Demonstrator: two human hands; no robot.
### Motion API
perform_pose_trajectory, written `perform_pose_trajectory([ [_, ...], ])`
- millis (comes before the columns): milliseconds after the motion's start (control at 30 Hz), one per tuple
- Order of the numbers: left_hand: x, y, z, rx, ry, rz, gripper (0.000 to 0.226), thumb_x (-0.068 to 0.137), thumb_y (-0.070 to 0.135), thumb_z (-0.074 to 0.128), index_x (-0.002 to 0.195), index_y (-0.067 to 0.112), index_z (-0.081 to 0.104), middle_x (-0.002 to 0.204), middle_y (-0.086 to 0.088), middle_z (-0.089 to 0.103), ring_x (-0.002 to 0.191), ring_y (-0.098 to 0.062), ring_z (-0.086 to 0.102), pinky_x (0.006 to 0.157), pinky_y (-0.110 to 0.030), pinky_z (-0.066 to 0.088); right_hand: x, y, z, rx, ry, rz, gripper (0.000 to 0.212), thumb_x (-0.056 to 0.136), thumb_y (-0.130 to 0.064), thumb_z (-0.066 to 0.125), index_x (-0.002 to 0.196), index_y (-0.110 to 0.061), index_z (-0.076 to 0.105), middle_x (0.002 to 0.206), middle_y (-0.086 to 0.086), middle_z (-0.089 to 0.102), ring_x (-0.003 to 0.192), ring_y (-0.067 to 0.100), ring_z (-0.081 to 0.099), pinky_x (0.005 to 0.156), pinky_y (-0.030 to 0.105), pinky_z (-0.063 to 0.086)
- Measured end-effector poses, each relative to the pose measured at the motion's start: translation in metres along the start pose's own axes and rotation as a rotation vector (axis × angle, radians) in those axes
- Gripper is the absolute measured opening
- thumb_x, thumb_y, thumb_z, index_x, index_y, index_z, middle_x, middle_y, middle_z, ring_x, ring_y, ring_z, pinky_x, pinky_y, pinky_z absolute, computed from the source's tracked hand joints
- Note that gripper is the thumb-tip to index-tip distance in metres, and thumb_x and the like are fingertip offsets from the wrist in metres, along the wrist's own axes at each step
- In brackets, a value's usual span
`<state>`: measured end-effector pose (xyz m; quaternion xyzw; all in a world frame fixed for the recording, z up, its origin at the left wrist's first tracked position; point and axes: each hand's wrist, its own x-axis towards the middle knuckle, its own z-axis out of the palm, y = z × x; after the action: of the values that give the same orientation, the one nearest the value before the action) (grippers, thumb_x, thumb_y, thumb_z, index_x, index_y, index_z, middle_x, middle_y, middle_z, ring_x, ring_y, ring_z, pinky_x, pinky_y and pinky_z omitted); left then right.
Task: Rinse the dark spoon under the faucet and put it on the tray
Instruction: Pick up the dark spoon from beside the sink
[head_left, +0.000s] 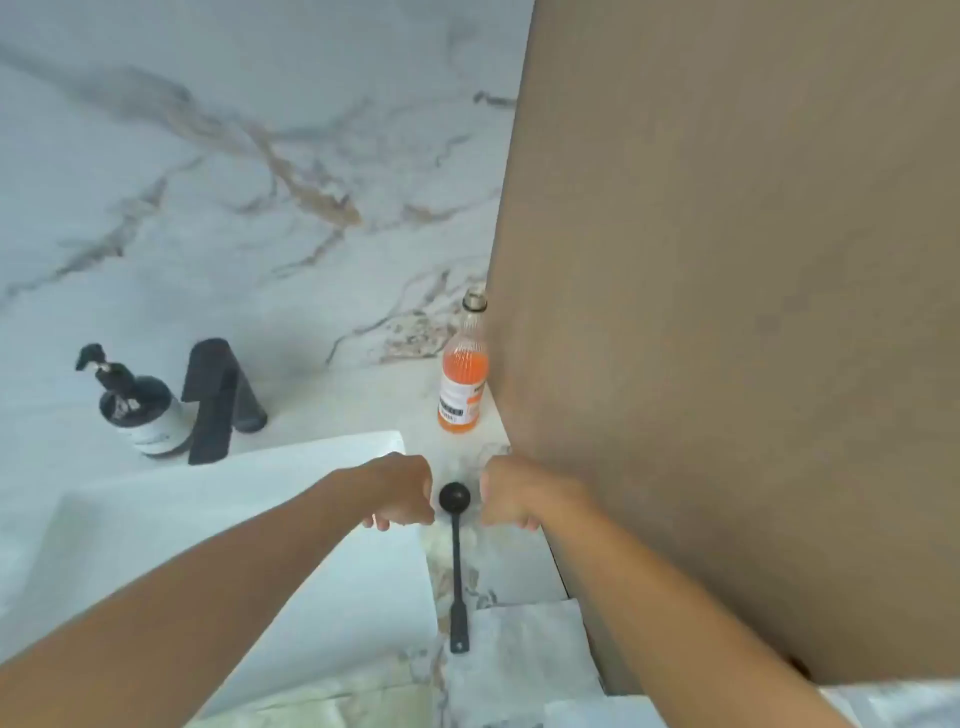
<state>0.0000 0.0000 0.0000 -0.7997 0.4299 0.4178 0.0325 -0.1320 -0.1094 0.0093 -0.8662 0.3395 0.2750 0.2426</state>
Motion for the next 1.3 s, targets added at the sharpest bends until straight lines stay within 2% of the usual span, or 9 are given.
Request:
perform_pose_trajectory([
  [167,0.041,-0.016,0.058,-0.381,0.05,-0.113,0.017,0.083,0.022,0.06,0.092,0.012,0.07,0.081,-0.008,0.077,0.061,-0.019,0.075,0.048,-0.026,0.059,0.036,0.016,0.071,0.307,-0.161,0.106,0.024,0.08,-0.025,0.065,0.094,-0.005,0.064,0.083,0.012,0.072,0.056,0.026,0.072,0.061,0.035,0.063],
  [300,0.058,-0.014,0.09,-0.684,0.13,-0.21,0.007,0.085,0.022,0.067,0.083,0.016,0.068,0.076,-0.01,0.075,0.056,-0.02,0.075,0.053,-0.033,0.063,0.049,0.019,0.108,0.454,-0.09,0.187,0.023,0.08,-0.028,0.069,0.08,-0.006,0.064,0.061,0.007,0.065,0.048,0.024,0.067,0.051,0.03,0.059],
  [433,0.068,-0.005,0.104,-0.718,0.198,-0.196,0.009,0.083,0.024,0.068,0.077,0.017,0.071,0.075,-0.009,0.077,0.065,-0.027,0.076,0.068,-0.039,0.064,0.052,0.019,0.129,0.558,-0.023,0.208,0.03,0.079,-0.036,0.075,0.071,-0.011,0.061,0.049,0.005,0.06,0.031,0.014,0.053,0.038,0.023,0.051],
  [567,0.071,-0.003,0.111,-0.792,0.257,-0.215,0.018,0.079,0.023,0.073,0.062,0.025,0.068,0.07,-0.007,0.076,0.071,-0.027,0.074,0.073,-0.04,0.063,0.05,0.019,0.136,0.625,0.027,0.219,0.034,0.084,-0.03,0.072,0.057,-0.022,0.054,0.04,-0.003,0.057,0.027,0.009,0.05,0.033,0.021,0.047],
  [767,0.065,-0.019,0.112,-1.064,0.221,-0.226,0.015,0.079,0.007,0.073,0.069,0.018,0.072,0.078,-0.016,0.077,0.061,-0.025,0.069,0.072,-0.04,0.064,0.044,0.005,0.134,0.599,0.082,0.198,0.034,0.088,-0.029,0.067,0.063,-0.017,0.047,0.065,0.009,0.061,0.036,0.018,0.057,0.036,0.024,0.047],
  [867,0.057,-0.036,0.107,-1.194,0.183,-0.226,0.005,0.081,0.005,0.074,0.083,0.009,0.072,0.082,-0.013,0.072,0.068,-0.024,0.07,0.072,-0.036,0.063,0.041,-0.015,0.13,0.559,0.084,0.169,0.029,0.089,-0.015,0.061,0.064,-0.018,0.047,0.077,0.013,0.064,0.054,0.031,0.069,0.052,0.036,0.061],
  [967,0.044,-0.06,0.102,-1.317,0.172,-0.226,0.008,0.084,0.001,0.067,0.081,0.008,0.065,0.083,-0.016,0.069,0.067,-0.028,0.067,0.076,-0.038,0.059,0.042,-0.046,0.129,0.476,0.077,0.107,0.029,0.089,-0.011,0.057,0.063,-0.02,0.048,0.077,0.013,0.065,0.07,0.037,0.074,0.065,0.043,0.062],
  [1167,0.009,-0.13,0.092,-1.54,0.261,-0.256,0.011,0.09,-0.001,0.059,0.093,0.004,0.068,0.086,-0.015,0.069,0.067,-0.026,0.064,0.059,-0.027,0.055,0.049,-0.125,0.135,0.33,0.044,-0.1,0.027,0.086,-0.009,0.052,0.062,-0.021,0.045,0.084,0.021,0.07,0.079,0.042,0.071,0.07,0.045,0.06],
  [1300,-0.007,-0.17,0.087,-1.614,0.358,-0.326,0.014,0.09,-0.005,0.054,0.089,0.005,0.064,0.079,-0.011,0.063,0.063,-0.022,0.06,0.06,-0.03,0.054,0.057,-0.163,0.123,0.297,0.035,-0.168,0.025,0.083,-0.021,0.058,0.06,-0.024,0.049,0.07,0.007,0.064,0.073,0.036,0.072,0.067,0.037,0.058],
])
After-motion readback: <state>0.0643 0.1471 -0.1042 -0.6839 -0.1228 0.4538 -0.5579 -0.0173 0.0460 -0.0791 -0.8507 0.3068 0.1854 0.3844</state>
